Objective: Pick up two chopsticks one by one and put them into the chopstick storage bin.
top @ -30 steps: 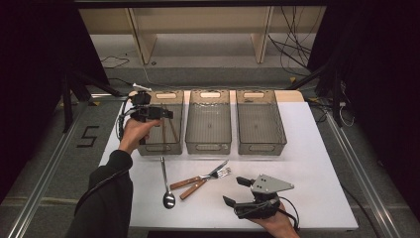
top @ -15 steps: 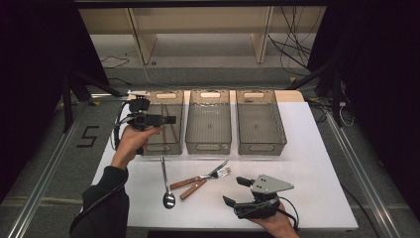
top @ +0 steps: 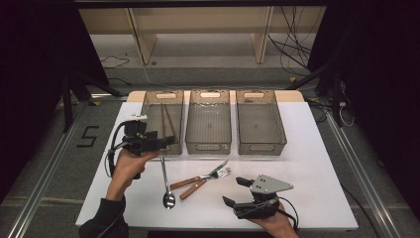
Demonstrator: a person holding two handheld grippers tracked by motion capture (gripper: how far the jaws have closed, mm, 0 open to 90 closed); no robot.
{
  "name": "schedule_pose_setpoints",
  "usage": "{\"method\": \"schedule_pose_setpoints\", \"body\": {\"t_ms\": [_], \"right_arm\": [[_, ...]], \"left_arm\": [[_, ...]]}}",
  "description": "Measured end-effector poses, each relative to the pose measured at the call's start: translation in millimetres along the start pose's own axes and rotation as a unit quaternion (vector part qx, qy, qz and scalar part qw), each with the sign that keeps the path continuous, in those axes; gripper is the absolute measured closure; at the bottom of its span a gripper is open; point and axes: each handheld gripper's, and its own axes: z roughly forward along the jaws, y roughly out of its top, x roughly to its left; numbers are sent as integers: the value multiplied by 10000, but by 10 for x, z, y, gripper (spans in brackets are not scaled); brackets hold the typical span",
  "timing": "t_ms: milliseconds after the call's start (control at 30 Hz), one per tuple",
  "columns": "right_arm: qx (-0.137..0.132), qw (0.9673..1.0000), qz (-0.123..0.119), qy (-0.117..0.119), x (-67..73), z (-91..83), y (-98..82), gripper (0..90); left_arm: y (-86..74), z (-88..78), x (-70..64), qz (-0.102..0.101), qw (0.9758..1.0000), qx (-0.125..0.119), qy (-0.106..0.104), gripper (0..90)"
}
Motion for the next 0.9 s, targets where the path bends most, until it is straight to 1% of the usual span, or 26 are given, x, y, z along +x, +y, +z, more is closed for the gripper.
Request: {"method": "schedule_pose_setpoints", "body": {"t_ms": [100,133,200,333,433,533,700,833,900], "right_arm": [[-7,10000,-4,-3,-1,0,1,255],[-12,10000,-11,-9,-1,-1,3,255],[-30,10000,-33,-13,4,-10,9,255],[-64,10000,-20,-34,-15,-25,10,254],[-83,10000,-2,-44,-23,-41,6,254],[-93,9999,-8,-57,-33,-58,2,254],[-113,9999,11,-64,-40,-65,1,254],[-92,9999,-3,-59,-30,-58,1,253],[-101,9999,-4,-46,-25,-56,2,253]], "left_arm": [[-96,-9,22,-20,9999,144,82,207],[-127,-14,23,-57,9999,102,112,205],[-171,-18,28,-49,9998,157,98,205],[-249,-25,29,-123,9996,189,168,201],[-319,-12,23,-138,9992,315,202,192],[-381,10,21,-159,9986,435,255,190],[-481,54,17,-74,9971,646,393,190],[-552,59,39,-150,9963,704,462,190],[-599,60,42,-120,9955,779,521,192]]}}
